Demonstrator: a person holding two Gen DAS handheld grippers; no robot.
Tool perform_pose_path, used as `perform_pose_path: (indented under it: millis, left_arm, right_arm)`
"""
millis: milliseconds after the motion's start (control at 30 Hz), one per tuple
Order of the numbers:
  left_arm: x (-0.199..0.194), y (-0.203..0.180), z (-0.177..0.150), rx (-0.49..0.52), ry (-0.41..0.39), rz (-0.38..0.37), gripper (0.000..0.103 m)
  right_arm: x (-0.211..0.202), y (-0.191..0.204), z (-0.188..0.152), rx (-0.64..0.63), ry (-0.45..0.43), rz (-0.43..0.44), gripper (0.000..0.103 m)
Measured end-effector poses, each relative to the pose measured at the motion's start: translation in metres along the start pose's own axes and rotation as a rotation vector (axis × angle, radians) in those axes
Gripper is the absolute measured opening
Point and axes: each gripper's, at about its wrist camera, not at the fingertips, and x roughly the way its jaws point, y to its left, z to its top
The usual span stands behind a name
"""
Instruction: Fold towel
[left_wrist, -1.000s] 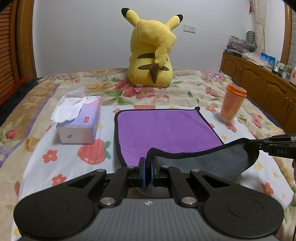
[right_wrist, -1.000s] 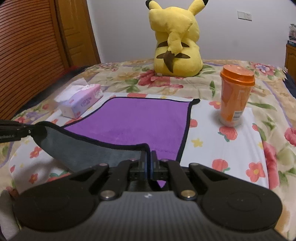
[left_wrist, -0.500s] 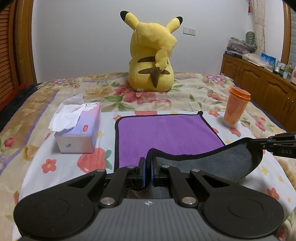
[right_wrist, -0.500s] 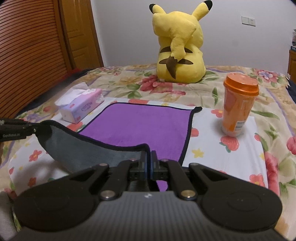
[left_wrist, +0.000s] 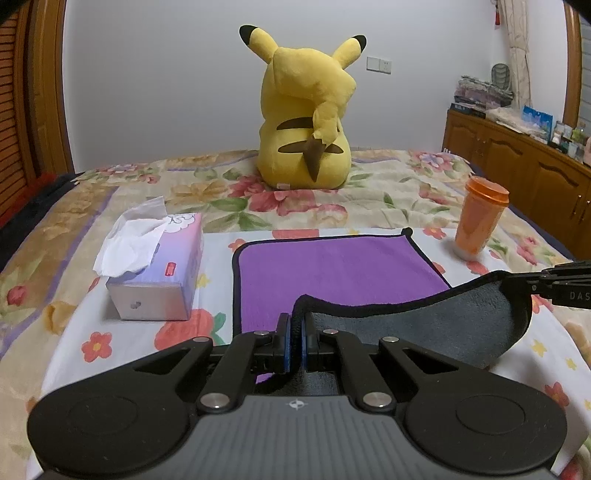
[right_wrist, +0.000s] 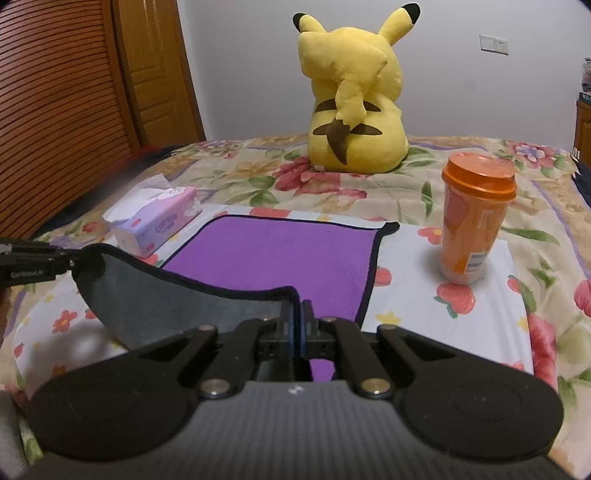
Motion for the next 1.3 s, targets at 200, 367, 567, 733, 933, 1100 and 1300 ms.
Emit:
perform_pose_path:
  millis: [200,367,567,733,933,1100,1300]
  left_arm:
    - [0.000,0.000,0.004,0.002,-0.011,-0.008,0.008]
    - [-0.002,-0.001,0.010,0.000,-0.033,-0.012,0.008]
    - [0.002,-0.003,0.015,0.013,-0.046,-0.011,0.008]
    - [0.012,-0.002,0.020,0.027,-0.048,-0.005,0.008]
    - [0.021,-0.003,0.023,0.048,-0.046,-0.015,0.008]
    - [0.025,-0.002,0.028,0.047,-0.055,-0.022,0.008]
    - [0.028,0.005,0.038,0.026,-0.080,-0.019,0.008]
  right_arm:
    - [0.002,-0.006,0.002,0.043,-0.002,0.024,0.004]
    - [0.001,-0.007,0.005,0.046,-0.017,0.027,0.004]
    - [0.004,-0.008,0.011,0.027,-0.033,0.027,0.004]
    - [0.012,-0.009,0.013,0.004,-0.038,0.017,0.004]
    - [0.022,-0.010,0.014,-0.019,-0.031,0.006,0.004]
    - [0.024,-0.009,0.018,-0.042,-0.049,0.004,0.004]
    - [0.022,-0.013,0.028,-0.058,-0.087,-0.010,0.004]
